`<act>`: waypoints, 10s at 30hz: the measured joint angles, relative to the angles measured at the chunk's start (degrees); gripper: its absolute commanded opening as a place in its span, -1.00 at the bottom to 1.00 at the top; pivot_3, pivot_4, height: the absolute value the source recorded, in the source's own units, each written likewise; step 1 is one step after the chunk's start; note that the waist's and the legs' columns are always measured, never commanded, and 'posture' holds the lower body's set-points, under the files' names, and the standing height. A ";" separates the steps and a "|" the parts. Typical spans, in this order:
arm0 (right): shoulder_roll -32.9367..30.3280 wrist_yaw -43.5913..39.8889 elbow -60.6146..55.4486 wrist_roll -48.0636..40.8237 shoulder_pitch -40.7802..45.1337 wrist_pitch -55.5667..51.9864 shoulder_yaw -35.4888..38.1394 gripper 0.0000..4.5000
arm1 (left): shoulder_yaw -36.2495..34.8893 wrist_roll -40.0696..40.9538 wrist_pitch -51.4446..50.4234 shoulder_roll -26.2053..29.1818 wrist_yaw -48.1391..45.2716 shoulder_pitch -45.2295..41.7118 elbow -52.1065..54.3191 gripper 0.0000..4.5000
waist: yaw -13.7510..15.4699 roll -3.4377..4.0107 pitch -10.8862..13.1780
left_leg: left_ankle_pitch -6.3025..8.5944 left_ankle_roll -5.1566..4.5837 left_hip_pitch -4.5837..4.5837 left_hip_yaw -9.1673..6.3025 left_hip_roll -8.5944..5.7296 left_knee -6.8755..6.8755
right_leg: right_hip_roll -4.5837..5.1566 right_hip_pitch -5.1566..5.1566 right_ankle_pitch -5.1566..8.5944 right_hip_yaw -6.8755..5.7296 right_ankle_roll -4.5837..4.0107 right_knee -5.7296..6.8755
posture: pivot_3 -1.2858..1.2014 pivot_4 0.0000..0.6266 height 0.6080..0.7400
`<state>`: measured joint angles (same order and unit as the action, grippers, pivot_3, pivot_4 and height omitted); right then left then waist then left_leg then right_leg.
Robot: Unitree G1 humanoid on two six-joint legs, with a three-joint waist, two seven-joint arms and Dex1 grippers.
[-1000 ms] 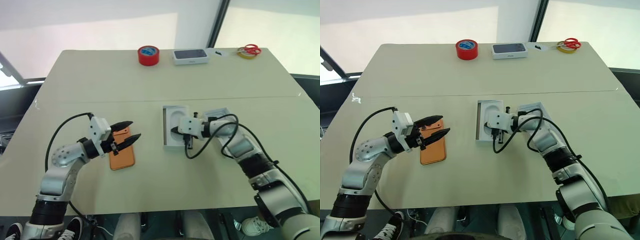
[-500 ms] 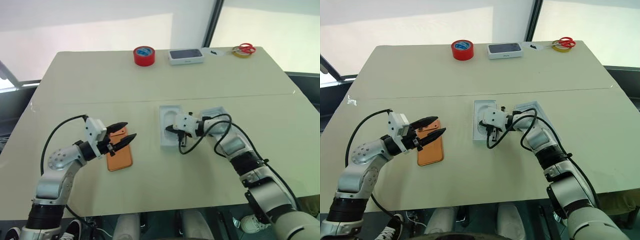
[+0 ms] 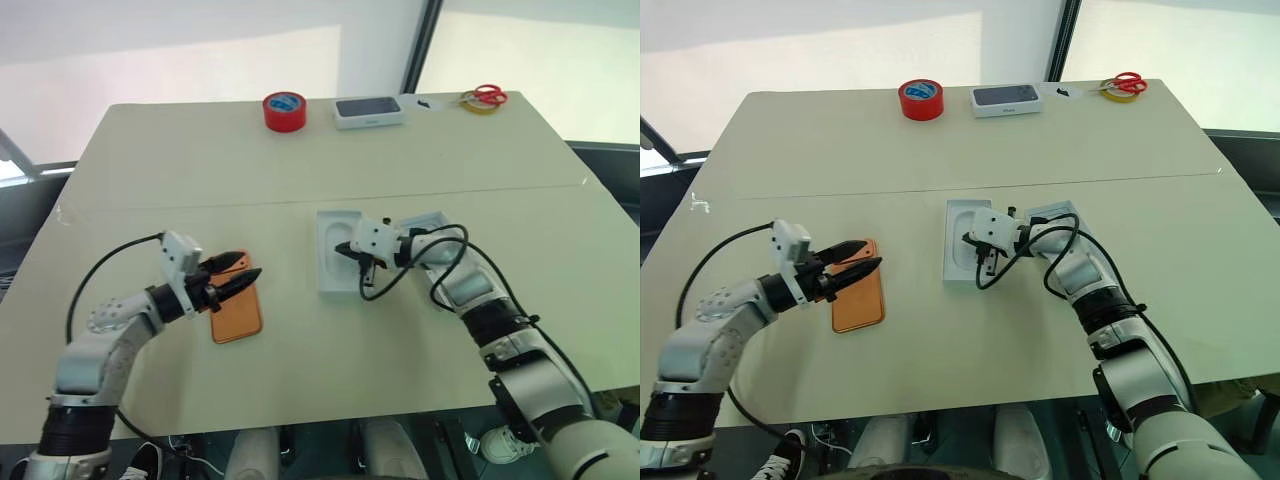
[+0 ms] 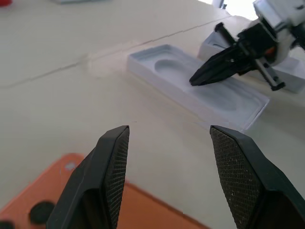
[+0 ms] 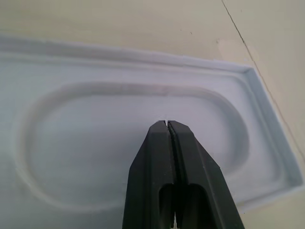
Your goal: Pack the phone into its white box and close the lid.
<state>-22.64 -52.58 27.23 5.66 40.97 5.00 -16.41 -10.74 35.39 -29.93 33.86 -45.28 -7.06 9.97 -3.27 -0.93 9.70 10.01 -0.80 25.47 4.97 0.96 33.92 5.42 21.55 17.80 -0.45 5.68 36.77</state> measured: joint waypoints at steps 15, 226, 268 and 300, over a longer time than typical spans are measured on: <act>8.67 -0.97 -14.40 5.58 1.32 -13.45 -14.80 -0.97 | -16.60 21.54 -35.81 -1.31 20.67 0.72 -2.11 0.25 | -0.10 -0.06 -0.06 | -0.07 0.12 -0.08 -0.06 -0.05 0.13 | 0.09 0.33 0.02 -0.06 -0.04 0.41 | 0.03 -0.52 1.00; -24.34 -2.46 -6.44 -1.37 -13.82 -0.69 8.38 -1.00 | 20.26 -14.77 -7.30 -23.40 -0.50 -35.38 -37.75 -0.96 | 2.48 -0.23 -0.13 | 0.04 -0.42 0.94 -0.08 -0.03 1.25 | 0.17 0.46 -0.15 -0.41 0.09 0.39 | 0.03 -0.52 1.00; -27.09 11.82 -38.65 -21.42 -12.28 -84.48 12.69 -0.05 | 11.50 -10.83 26.42 -6.17 -22.94 -13.10 -12.85 0.77 | 2.35 0.01 -0.18 | 0.16 -0.51 1.04 0.06 -0.04 1.18 | 0.34 0.71 -0.04 -0.38 -0.12 0.35 | 0.03 -0.52 1.00; 17.94 31.57 -46.17 -66.23 -11.29 -97.11 46.86 -1.00 | 12.12 -12.14 22.33 -10.76 -13.00 -11.71 -11.44 -0.98 | 2.21 0.08 -0.18 | 0.17 -0.46 1.05 0.07 0.03 1.18 | 0.23 0.70 -0.22 -0.46 0.19 0.58 | 0.03 -0.52 1.00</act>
<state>-4.70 -21.02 -18.94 -60.57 29.67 -92.11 30.46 1.38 23.25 -7.60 23.10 -58.29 -18.77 -1.47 -1.06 -0.86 9.53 10.18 -1.26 26.52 5.04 0.99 35.10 5.64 22.26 17.58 -0.91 5.87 37.35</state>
